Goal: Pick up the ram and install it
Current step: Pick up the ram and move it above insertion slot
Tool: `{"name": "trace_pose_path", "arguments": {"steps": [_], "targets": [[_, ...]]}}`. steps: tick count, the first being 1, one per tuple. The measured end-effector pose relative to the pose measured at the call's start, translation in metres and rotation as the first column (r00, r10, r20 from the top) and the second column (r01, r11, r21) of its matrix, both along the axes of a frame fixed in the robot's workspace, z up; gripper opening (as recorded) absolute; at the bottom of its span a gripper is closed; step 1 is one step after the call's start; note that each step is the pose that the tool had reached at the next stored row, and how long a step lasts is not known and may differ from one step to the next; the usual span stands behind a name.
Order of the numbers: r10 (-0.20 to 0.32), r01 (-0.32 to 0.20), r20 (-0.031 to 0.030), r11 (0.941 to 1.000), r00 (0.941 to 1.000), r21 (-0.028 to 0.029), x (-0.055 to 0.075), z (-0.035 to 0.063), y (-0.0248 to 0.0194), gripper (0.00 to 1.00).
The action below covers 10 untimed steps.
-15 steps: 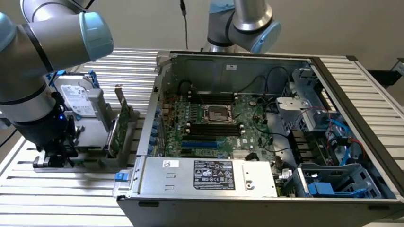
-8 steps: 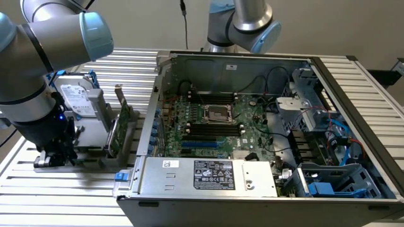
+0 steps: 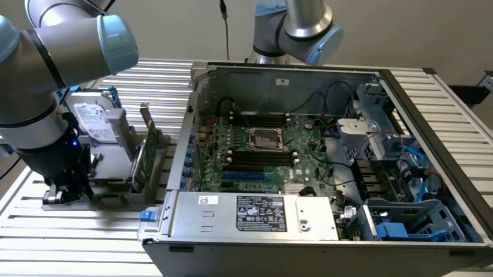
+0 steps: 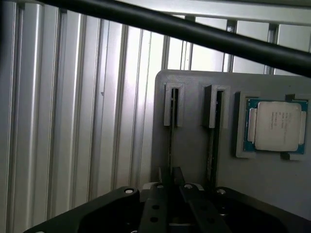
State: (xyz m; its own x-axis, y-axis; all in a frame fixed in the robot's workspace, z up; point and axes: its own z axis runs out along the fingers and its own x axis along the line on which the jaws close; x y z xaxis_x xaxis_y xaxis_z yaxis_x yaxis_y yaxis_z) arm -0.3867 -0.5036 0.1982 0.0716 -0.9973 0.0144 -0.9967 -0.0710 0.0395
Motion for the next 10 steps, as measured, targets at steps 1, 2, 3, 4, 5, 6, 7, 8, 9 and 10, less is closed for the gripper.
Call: {"name": "trace_pose_path", "arguments": {"steps": [1, 2, 3, 4, 5, 6, 7, 8, 9, 10], "targets": [[0.000, 0.000, 0.0000, 1.0000, 1.0000, 0.0000, 0.0000, 0.0000, 0.0000, 0.13], [-0.001, 0.001, 0.0000, 1.0000, 1.0000, 0.0000, 0.0000, 0.0000, 0.0000, 0.13], [-0.001, 0.001, 0.0000, 1.0000, 1.0000, 0.0000, 0.0000, 0.0000, 0.0000, 0.13], [-0.002, 0.002, 0.0000, 1.0000, 1.0000, 0.0000, 0.0000, 0.0000, 0.0000, 0.13], [-0.003, 0.003, 0.0000, 1.0000, 1.0000, 0.0000, 0.0000, -0.0001, 0.0000, 0.13], [-0.004, 0.004, 0.0001, 1.0000, 1.0000, 0.0000, 0.0000, -0.0001, 0.0000, 0.13], [-0.005, 0.005, 0.0001, 1.0000, 1.0000, 0.0001, 0.0000, 0.0000, 0.0000, 0.13], [-0.007, 0.007, 0.0004, 1.0000, 1.0000, 0.0003, 0.0000, 0.0001, 0.0000, 0.13], [-0.009, 0.009, 0.0003, 1.0000, 1.0000, 0.0003, 0.0000, 0.0008, 0.0000, 0.13], [-0.011, 0.011, 0.0001, 0.9999, 0.9999, 0.0002, 0.0000, 0.0021, 0.0000, 0.13]]}}
